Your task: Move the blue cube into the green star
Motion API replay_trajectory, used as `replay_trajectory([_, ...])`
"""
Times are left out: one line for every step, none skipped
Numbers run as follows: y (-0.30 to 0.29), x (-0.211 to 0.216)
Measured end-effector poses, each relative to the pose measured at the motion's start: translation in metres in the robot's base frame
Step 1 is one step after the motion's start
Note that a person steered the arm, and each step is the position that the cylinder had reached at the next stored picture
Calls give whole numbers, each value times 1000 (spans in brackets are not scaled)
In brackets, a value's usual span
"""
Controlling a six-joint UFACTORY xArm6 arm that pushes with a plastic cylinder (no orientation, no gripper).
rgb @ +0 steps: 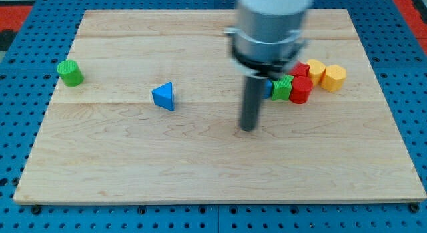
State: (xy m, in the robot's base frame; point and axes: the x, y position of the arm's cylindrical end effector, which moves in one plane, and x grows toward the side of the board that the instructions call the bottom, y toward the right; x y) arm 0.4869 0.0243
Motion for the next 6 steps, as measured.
replay_trajectory([-30,-52])
replay_trajectory([-24,-78])
replay_trajectory([-5,-81])
replay_trajectory([0,-76])
replay_trajectory([17,-74])
replay_trajectory([60,-74])
